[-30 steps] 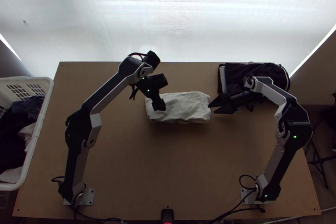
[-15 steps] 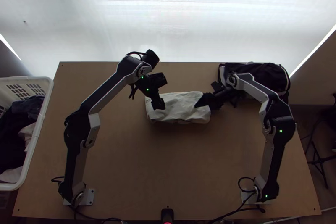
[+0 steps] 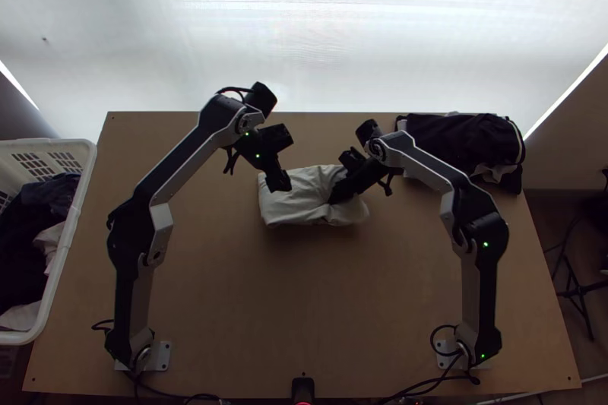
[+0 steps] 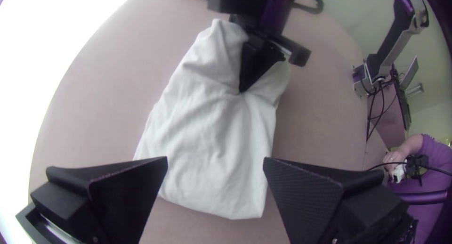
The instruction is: Fold the t-shirt
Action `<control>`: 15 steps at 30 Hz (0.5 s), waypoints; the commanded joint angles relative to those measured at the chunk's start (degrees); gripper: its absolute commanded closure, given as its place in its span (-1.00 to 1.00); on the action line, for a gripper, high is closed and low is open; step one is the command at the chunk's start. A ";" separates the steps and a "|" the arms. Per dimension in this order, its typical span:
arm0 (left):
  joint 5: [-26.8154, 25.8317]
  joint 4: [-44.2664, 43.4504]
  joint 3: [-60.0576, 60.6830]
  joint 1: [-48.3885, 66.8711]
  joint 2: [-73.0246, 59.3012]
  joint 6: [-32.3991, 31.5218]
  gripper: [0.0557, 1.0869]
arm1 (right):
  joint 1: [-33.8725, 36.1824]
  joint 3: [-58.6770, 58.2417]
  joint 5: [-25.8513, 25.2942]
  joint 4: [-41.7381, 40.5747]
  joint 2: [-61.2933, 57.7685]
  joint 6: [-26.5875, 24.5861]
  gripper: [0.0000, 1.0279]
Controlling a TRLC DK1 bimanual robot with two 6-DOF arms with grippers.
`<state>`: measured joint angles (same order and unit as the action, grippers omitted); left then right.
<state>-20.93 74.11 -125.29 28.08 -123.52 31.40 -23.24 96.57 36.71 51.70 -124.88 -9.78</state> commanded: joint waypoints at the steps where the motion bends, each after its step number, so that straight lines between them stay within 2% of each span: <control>1: -0.17 -0.10 -0.04 -2.76 1.71 -0.99 -0.91 | 1.01 -3.76 -13.42 -4.51 14.84 -4.11 0.94; 7: -0.25 -0.19 -0.04 -3.99 2.15 -1.34 -0.91 | 6.63 -2.09 -13.86 -3.80 28.90 -7.80 0.95; 13: -0.34 -0.01 -0.04 -3.82 2.06 -1.34 -0.91 | 13.58 0.98 -13.59 -0.90 32.68 -12.28 0.94; 15: -0.52 -0.01 -0.04 -3.82 2.06 -1.43 -0.91 | 17.09 1.77 -13.24 -0.90 33.21 -15.53 0.94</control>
<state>-21.19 74.08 -125.29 24.60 -121.60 30.13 -14.22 96.09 23.92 50.04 -97.25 -19.64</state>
